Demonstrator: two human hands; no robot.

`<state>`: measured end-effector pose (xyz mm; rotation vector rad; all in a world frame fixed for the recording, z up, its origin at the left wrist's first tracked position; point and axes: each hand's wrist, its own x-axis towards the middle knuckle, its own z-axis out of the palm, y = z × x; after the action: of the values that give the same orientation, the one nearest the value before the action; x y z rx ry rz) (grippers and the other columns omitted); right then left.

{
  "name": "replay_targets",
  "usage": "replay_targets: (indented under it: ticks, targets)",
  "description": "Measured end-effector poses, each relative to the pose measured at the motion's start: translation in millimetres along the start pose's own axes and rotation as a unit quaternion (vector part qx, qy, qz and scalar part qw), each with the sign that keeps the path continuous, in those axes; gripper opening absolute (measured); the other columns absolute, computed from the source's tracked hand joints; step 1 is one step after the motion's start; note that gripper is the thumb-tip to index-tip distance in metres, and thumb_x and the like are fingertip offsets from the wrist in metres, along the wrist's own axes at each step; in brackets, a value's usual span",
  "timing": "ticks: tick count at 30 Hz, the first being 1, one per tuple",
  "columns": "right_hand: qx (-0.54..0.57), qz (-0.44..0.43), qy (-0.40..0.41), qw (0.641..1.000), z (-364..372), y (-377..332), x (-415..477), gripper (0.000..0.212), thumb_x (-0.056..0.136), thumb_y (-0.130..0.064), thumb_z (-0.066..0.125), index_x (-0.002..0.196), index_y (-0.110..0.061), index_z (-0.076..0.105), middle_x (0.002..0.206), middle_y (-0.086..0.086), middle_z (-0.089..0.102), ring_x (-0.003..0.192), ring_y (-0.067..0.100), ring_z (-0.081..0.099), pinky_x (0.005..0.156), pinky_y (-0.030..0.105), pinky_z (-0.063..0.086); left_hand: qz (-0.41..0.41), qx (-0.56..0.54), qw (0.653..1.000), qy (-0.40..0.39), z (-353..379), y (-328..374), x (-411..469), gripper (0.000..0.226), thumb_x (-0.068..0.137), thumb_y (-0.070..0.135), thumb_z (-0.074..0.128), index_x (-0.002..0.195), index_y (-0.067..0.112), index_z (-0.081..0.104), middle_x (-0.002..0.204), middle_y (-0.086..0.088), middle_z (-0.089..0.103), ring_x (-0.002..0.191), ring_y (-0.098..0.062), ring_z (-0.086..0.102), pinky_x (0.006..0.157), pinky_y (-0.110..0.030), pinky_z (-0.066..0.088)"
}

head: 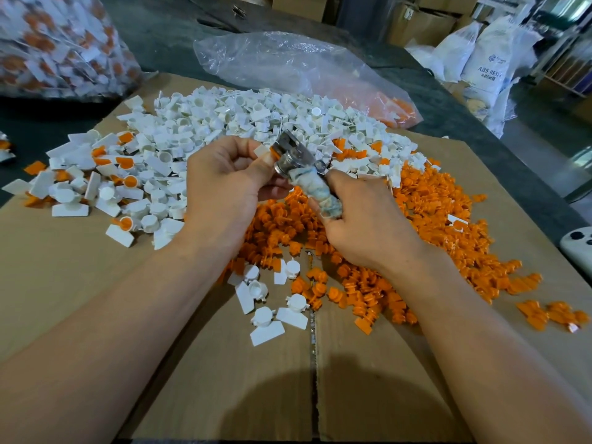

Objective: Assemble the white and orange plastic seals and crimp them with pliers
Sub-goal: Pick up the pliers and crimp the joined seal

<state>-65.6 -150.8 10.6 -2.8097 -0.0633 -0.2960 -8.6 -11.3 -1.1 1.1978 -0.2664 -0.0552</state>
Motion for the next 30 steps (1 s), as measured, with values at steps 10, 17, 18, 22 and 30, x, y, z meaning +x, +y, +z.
replay_targets:
  ticks: [10,17,18,22,30]
  targets:
    - [0.023,-0.003,0.001,1.0,0.0,-0.2,-0.8,0.013,0.089,-0.02,0.055,0.09,-0.015,0.043,0.063,-0.004,0.045,0.057,0.013,0.045,0.049,0.032,0.035,0.013,-0.018,1.0,-0.004,1.0,3.0,-1.3,0.021,0.086,-0.007,0.056,0.071,0.007,0.053,0.051,0.002,0.064,0.049,-0.011,0.063,0.047,-0.018,0.05]
    - [0.015,-0.008,-0.003,1.0,-2.5,4.3,-1.3,0.017,0.09,-0.024,0.054,0.091,-0.018,0.038,0.066,-0.009,0.041,0.062,0.007,0.043,0.054,0.027,0.036,0.022,-0.021,0.999,-0.022,1.7,2.7,-1.6,0.017,0.087,-0.003,0.055,0.072,0.006,0.051,0.051,0.003,0.064,0.046,-0.009,0.061,0.048,-0.018,0.05]
    - [0.018,-0.01,-0.003,1.0,-3.0,4.4,-1.2,0.016,0.09,-0.025,0.054,0.09,-0.018,0.039,0.066,-0.008,0.043,0.061,0.008,0.044,0.056,0.028,0.037,0.024,-0.023,0.999,-0.025,1.6,2.8,-1.7,0.018,0.087,-0.003,0.055,0.072,0.006,0.051,0.052,0.002,0.064,0.047,-0.01,0.061,0.048,-0.018,0.05]
    - [0.039,-0.017,-0.001,0.999,-4.2,3.3,-2.5,0.018,0.091,-0.031,0.051,0.09,-0.019,0.038,0.068,-0.007,0.044,0.062,0.009,0.044,0.056,0.027,0.036,0.045,-0.019,0.998,-0.033,1.2,3.2,-2.2,0.019,0.088,-0.002,0.054,0.072,0.008,0.052,0.054,0.002,0.065,0.049,-0.011,0.062,0.05,-0.019,0.05]
    - [0.058,-0.005,0.003,0.998,-6.5,3.1,-1.4,0.018,0.091,-0.033,0.051,0.095,-0.016,0.049,0.071,0.0,0.053,0.062,0.015,0.049,0.057,0.036,0.04,0.047,-0.008,0.998,-0.039,0.1,3.3,-2.6,0.019,0.088,-0.005,0.052,0.073,0.007,0.051,0.054,0.003,0.065,0.048,-0.01,0.062,0.049,-0.018,0.05]
